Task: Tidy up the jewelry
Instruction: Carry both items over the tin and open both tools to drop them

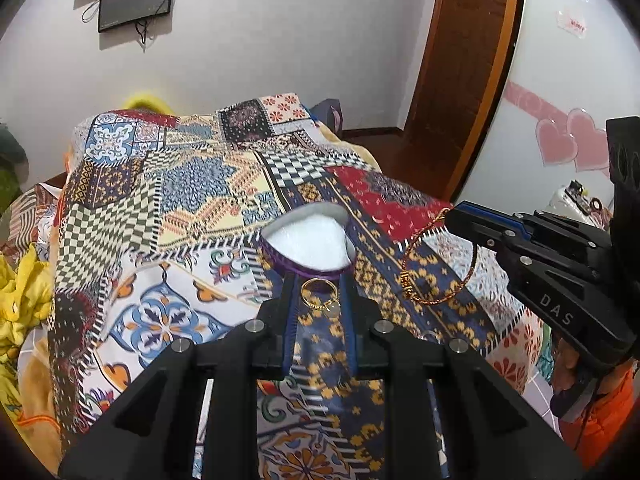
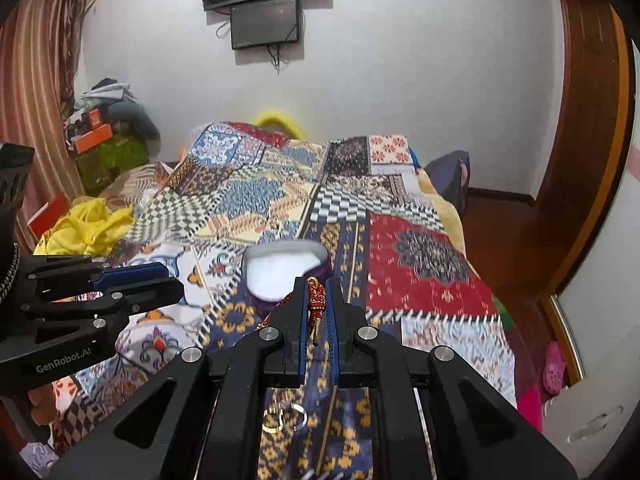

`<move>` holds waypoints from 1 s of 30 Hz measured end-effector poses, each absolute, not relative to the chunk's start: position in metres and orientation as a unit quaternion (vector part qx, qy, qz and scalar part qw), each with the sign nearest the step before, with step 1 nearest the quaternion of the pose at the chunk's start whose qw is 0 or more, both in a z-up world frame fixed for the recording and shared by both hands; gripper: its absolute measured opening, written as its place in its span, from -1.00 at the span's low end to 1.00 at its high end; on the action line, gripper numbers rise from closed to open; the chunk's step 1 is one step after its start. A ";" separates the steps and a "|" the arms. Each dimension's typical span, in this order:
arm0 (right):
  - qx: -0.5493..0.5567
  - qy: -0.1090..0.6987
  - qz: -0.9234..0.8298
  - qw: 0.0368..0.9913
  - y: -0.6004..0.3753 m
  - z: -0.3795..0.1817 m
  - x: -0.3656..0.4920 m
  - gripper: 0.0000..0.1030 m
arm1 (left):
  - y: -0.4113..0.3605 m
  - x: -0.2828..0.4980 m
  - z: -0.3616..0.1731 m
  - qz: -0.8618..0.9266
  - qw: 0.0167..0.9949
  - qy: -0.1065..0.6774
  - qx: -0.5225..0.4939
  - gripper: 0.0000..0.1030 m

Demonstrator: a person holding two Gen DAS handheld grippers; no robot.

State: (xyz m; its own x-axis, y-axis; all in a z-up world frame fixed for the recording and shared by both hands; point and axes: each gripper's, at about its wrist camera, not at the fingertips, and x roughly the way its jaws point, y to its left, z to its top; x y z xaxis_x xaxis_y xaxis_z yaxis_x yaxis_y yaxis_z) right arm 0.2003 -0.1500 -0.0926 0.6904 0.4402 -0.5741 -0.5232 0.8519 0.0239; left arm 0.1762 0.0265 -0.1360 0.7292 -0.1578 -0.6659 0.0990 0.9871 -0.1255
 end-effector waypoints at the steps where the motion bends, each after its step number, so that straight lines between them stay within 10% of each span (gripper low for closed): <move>1: -0.071 0.291 0.263 0.917 -0.149 -0.091 0.201 -0.86 | 0.028 0.179 -0.135 -0.070 0.929 0.360 -0.044 -0.63; 30: -0.072 0.368 0.309 0.874 -0.096 -0.124 0.286 -0.85 | 0.055 0.275 -0.180 -0.060 0.908 0.409 -0.072 -0.63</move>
State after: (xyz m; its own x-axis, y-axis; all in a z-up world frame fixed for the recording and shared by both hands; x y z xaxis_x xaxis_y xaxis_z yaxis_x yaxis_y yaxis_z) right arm 0.2865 -0.0956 -0.1242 0.5372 0.4876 -0.6883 -0.5938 0.7981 0.1020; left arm 0.2746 0.0546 -0.1804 0.6583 -0.1682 -0.7337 0.0500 0.9823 -0.1803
